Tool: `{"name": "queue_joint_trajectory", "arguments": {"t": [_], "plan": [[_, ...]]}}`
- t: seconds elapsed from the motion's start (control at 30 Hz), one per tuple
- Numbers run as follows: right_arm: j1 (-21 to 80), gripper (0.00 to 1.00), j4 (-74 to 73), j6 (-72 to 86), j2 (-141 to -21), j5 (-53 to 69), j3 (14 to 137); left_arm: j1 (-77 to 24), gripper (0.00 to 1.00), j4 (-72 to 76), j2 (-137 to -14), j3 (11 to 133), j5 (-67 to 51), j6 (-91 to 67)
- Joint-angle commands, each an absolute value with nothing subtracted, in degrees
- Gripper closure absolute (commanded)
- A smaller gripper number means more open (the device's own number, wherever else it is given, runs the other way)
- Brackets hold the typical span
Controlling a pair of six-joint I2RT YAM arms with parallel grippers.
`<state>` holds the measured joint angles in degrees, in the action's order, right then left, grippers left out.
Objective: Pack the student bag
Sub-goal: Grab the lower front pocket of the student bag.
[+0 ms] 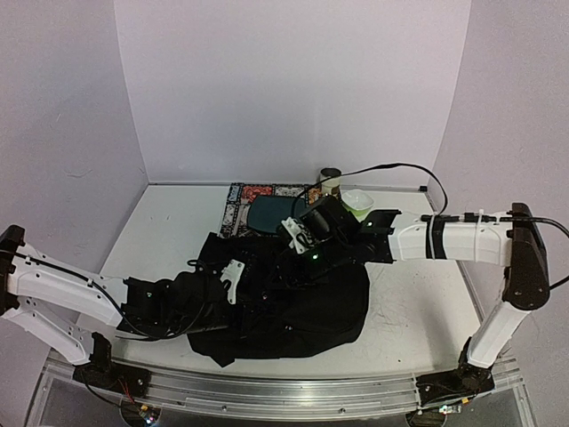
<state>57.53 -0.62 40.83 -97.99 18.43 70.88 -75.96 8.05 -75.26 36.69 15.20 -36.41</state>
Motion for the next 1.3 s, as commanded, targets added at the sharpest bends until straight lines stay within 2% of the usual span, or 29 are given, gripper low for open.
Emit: {"name": "queue_joint_trajectory", "arguments": {"t": [0.0, 0.2, 0.53, 0.73, 0.9, 1.27], "plan": [[57.75, 0.56, -3.31, 38.74, -100.71, 25.39, 72.90, -75.81, 0.98, 7.42, -74.71, 36.88, 16.00, -34.64], [57.87, 0.60, -1.07, 38.18, -100.36, 31.73, 73.81, -75.79, 0.97, 7.47, -75.15, 37.18, 16.42, -34.58], [57.85, 0.76, -0.90, 36.45, -98.68, 34.39, 75.52, -75.81, 0.97, 7.52, -75.44, 37.27, 16.39, -34.19], [57.90, 0.74, -0.97, 35.30, -97.76, 34.14, 73.78, -75.80, 0.97, 7.41, -74.98, 37.00, 16.41, -34.30], [57.84, 0.66, -0.97, 33.98, -96.65, 36.05, 73.05, -75.78, 0.97, 7.41, -74.54, 36.50, 16.61, -34.61], [57.87, 0.63, -0.54, 31.67, -96.25, 38.20, 73.50, -75.83, 0.97, 7.42, -74.42, 36.57, 16.96, -34.91]]}}
